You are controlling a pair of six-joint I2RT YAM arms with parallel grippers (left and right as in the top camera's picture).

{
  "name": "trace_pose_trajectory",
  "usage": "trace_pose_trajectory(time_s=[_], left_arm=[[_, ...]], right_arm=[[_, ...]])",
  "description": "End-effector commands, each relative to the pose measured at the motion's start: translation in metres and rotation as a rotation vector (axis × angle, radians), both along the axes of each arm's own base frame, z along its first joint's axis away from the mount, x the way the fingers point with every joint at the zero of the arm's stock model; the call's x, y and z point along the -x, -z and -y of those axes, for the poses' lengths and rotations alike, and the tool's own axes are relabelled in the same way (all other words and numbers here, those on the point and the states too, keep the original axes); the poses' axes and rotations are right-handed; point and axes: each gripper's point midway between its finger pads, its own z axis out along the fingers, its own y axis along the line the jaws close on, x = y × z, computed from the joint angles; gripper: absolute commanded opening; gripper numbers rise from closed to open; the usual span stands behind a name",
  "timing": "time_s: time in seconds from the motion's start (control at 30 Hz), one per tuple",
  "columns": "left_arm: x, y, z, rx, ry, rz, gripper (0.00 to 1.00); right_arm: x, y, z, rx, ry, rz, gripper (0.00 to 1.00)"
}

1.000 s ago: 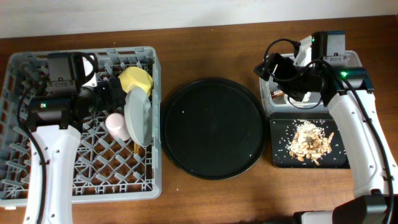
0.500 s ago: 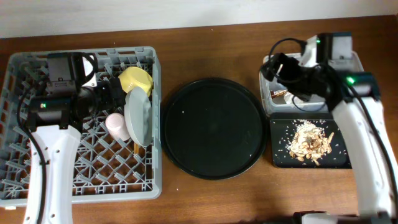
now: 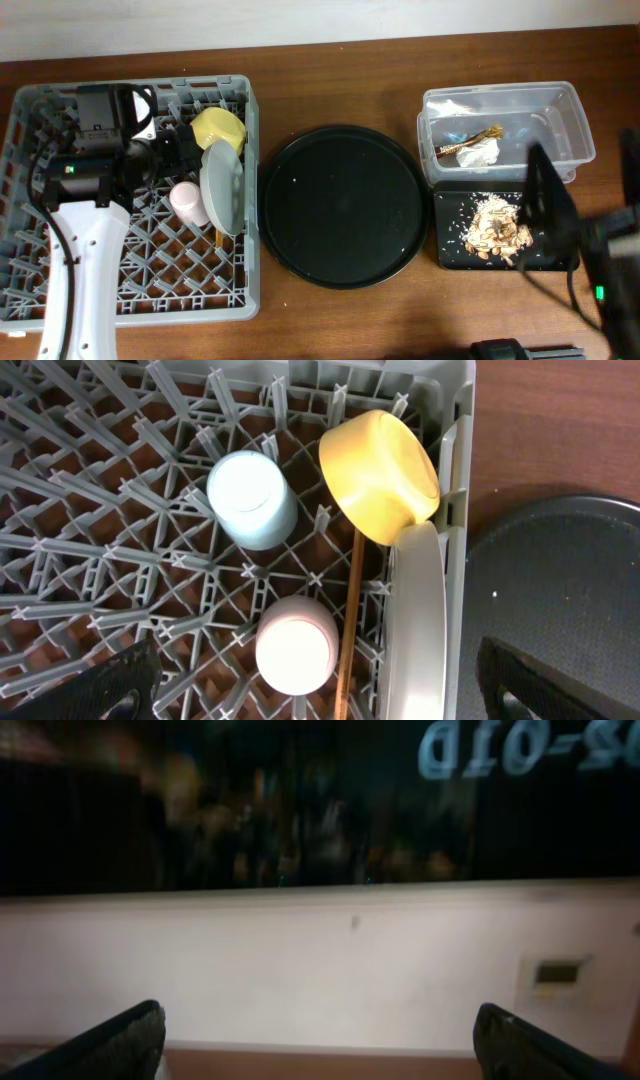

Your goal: Sort waste into correct bins and load items into the dishwasher rack

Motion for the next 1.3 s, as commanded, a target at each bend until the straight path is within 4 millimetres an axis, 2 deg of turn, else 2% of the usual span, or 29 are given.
trace_pose_trajectory(time_s=[0.0, 0.07, 0.17, 0.27, 0.4, 0.5, 0.53, 0.7, 0.83, 0.9, 0.97, 1.13, 1.27], left_arm=[[-0.001, -0.006, -0.003, -0.003, -0.017, 0.017, 0.99], [-0.001, -0.006, -0.003, -0.003, -0.017, 0.017, 0.99], [-0.001, -0.006, -0.003, -0.003, -0.017, 0.017, 0.99], [-0.001, -0.006, -0.003, -0.003, -0.017, 0.016, 0.99], [-0.001, -0.006, -0.003, -0.003, -0.017, 0.016, 0.99], [-0.001, -0.006, -0.003, -0.003, -0.017, 0.016, 0.99], [-0.001, -0.006, -0.003, -0.003, -0.017, 0.016, 0.99], [-0.001, -0.006, -0.003, -0.003, -0.017, 0.017, 0.99], [-0.001, -0.006, -0.003, -0.003, -0.017, 0.017, 0.99], [-0.001, -0.006, -0.003, -0.003, -0.017, 0.017, 0.99], [-0.001, -0.006, -0.003, -0.003, -0.017, 0.017, 0.99], [-0.001, -0.006, -0.003, -0.003, -0.017, 0.017, 0.99], [-0.001, -0.006, -0.003, -0.003, -0.017, 0.017, 0.99]], right_arm=[[0.011, 0.038, 0.012, 0.023, 0.074, 0.051, 0.99], [0.018, 0.057, 0.009, 0.021, 0.054, 0.140, 0.99], [0.019, 0.086, 0.004, 0.022, 0.030, 0.245, 0.99], [0.012, 0.114, 0.002, 0.021, 0.023, 0.319, 0.99], [-0.001, 0.153, 0.002, 0.021, 0.023, 0.323, 0.99], [-0.015, 0.191, 0.001, 0.023, 0.023, 0.277, 0.99], [-0.023, 0.209, 0.001, 0.024, 0.021, 0.240, 0.99], [-0.035, 0.247, 0.000, 0.029, 0.021, 0.158, 0.99], [-0.045, 0.286, 0.001, 0.036, 0.025, -0.004, 0.99], [-0.048, 0.310, 0.001, 0.051, 0.024, -0.101, 0.99], [-0.047, 0.342, 0.001, 0.097, 0.022, -0.228, 0.99], [-0.047, 0.344, 0.002, 0.215, 0.035, -0.223, 0.99], [-0.047, 0.344, 0.002, 0.229, 0.036, -0.222, 0.99]])
